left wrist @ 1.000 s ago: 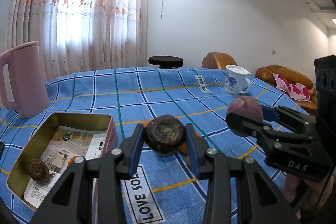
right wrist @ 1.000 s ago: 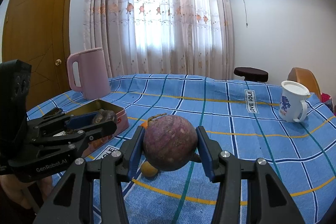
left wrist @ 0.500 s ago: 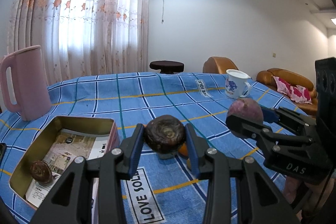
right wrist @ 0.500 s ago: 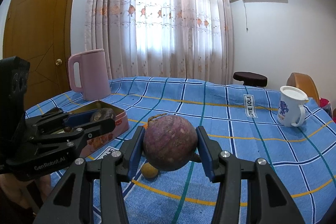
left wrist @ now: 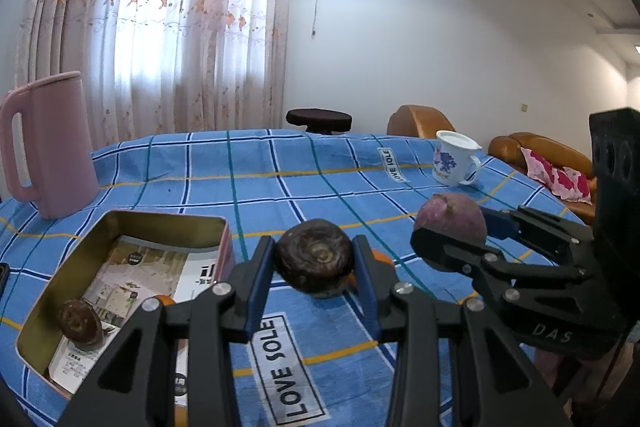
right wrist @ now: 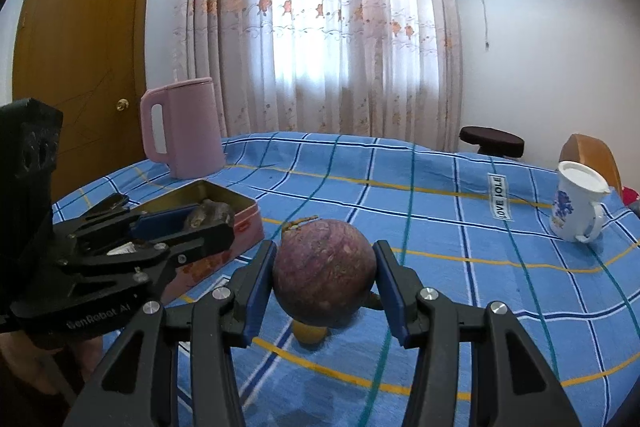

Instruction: Organize fruits

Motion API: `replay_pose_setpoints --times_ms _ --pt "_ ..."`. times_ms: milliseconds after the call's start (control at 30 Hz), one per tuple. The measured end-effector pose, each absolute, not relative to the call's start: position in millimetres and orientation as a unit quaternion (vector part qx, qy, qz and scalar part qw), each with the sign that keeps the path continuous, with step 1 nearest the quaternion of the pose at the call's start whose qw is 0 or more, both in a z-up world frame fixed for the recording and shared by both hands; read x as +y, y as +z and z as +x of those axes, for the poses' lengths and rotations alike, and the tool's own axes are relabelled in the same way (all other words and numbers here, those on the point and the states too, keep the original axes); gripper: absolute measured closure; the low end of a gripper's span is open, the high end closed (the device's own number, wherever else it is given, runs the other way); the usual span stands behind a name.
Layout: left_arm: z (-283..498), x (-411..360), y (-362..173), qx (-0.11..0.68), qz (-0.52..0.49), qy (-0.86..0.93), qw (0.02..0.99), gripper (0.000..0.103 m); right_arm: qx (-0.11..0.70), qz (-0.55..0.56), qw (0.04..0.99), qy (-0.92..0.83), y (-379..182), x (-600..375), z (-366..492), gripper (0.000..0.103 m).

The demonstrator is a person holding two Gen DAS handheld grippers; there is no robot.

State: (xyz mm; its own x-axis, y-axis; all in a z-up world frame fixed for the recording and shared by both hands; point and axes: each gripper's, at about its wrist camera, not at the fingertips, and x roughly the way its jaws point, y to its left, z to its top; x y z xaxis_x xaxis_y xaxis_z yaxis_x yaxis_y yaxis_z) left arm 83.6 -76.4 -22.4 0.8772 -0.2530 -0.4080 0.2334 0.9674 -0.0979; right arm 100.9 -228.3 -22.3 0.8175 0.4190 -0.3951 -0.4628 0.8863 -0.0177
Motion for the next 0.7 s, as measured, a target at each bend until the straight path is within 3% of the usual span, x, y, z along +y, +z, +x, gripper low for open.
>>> replay_pose_setpoints --times_ms 700 --pt "94.3 9.5 -16.3 0.239 -0.065 -0.052 0.967 0.062 0.210 -0.094 0.921 0.313 -0.4 -138.3 136.4 0.052"
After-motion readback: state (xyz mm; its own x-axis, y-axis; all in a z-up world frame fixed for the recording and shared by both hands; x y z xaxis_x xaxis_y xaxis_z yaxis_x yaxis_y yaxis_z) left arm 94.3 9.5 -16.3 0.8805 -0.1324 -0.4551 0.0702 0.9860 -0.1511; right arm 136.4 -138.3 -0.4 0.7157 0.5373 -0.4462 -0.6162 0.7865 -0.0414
